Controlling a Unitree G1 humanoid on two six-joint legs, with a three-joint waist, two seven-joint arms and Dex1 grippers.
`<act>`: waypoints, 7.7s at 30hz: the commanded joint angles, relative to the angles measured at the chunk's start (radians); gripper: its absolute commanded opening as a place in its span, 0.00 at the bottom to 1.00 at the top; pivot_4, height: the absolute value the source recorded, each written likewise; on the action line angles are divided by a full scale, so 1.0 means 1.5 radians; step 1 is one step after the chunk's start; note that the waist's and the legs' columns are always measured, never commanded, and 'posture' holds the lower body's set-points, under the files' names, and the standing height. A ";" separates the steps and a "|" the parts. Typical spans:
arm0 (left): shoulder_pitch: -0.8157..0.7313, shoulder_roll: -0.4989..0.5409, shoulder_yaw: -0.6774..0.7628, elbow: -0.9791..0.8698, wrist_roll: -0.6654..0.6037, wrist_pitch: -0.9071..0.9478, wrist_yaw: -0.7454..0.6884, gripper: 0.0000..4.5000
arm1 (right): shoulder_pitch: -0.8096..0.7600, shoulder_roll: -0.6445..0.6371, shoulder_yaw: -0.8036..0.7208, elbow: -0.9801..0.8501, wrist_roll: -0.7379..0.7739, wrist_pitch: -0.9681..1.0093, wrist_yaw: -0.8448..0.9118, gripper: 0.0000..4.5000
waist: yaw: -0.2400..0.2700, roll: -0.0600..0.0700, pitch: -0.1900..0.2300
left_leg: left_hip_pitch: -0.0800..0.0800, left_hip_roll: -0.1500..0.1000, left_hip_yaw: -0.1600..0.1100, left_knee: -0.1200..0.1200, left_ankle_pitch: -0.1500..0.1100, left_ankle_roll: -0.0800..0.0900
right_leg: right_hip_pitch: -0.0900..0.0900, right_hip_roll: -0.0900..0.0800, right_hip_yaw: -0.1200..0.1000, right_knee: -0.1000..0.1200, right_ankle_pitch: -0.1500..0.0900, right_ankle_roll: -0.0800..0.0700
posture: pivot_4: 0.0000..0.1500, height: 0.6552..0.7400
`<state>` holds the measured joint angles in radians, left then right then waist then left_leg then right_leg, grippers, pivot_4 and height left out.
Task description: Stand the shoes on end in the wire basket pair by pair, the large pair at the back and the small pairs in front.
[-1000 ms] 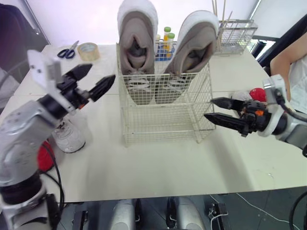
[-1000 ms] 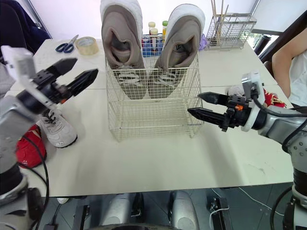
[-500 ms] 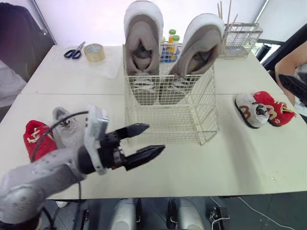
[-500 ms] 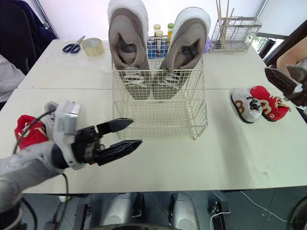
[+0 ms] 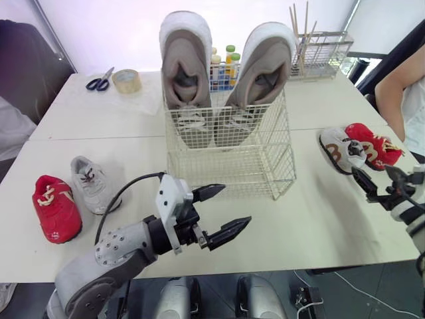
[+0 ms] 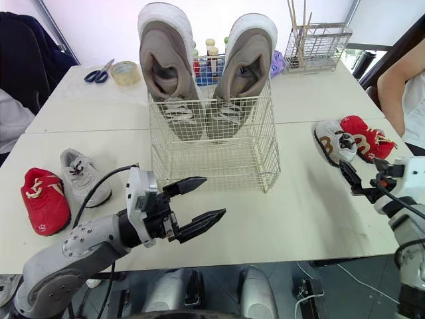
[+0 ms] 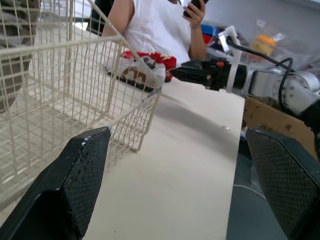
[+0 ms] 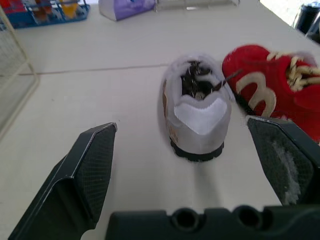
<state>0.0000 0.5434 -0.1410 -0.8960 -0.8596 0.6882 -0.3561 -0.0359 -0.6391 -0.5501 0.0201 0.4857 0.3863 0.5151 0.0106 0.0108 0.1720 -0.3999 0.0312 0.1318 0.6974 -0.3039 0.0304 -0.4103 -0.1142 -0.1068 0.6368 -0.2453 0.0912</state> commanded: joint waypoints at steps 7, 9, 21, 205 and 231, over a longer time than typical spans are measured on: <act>0.003 0.035 0.039 -0.028 -0.007 -0.004 -0.009 0.99 | -0.194 0.004 0.054 0.325 -0.081 -0.183 0.008 1.00 | 0.000 0.000 0.000 | 0.000 0.000 0.000 0.000 0.000 0.000 | 0.000 0.000 0.000 -0.001 0.000 0.000 | 1.00 1.00; 0.008 0.039 0.047 -0.029 -0.014 -0.002 -0.009 0.99 | -0.232 0.004 0.066 0.385 -0.092 -0.211 0.013 1.00 | -0.001 0.000 0.000 | 0.000 0.000 0.000 0.000 0.000 0.000 | 0.000 0.000 0.000 -0.001 0.000 0.000 | 1.00 1.00; 0.037 0.075 0.092 -0.062 -0.054 0.013 0.017 1.00 | -0.356 0.023 0.117 0.603 -0.137 -0.319 0.025 0.29 | -0.013 0.000 0.000 | 0.000 0.000 0.000 0.000 0.000 0.000 | 0.001 0.000 0.000 -0.002 0.000 0.000 | 1.00 1.00; -0.067 0.225 0.294 0.037 -0.398 0.073 0.082 0.89 | -0.638 0.008 0.276 0.378 0.034 -0.095 0.627 0.76 | -0.014 -0.012 0.013 | -0.007 0.000 -0.002 -0.001 0.002 -0.003 | -0.011 -0.002 -0.002 0.006 -0.001 -0.004 | 1.00 1.00; -0.082 0.262 0.306 0.102 -0.405 0.077 0.016 0.89 | -0.474 -0.119 0.189 0.076 0.126 0.110 0.507 0.76 | -0.013 -0.012 0.013 | -0.007 0.000 -0.002 -0.001 0.002 -0.003 | -0.011 -0.001 -0.002 0.006 -0.001 -0.004 | 1.00 1.00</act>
<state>-0.1153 0.9243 0.2852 -0.7401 -1.4386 0.8171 -0.3302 -0.7264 -0.7730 -0.2130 0.1570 0.6701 0.5527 1.2863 -0.0093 -0.0078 0.1914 -0.4104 0.0316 0.1296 0.6965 -0.3015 0.0254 -0.4263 -0.1163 -0.1096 0.6451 -0.2464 0.0850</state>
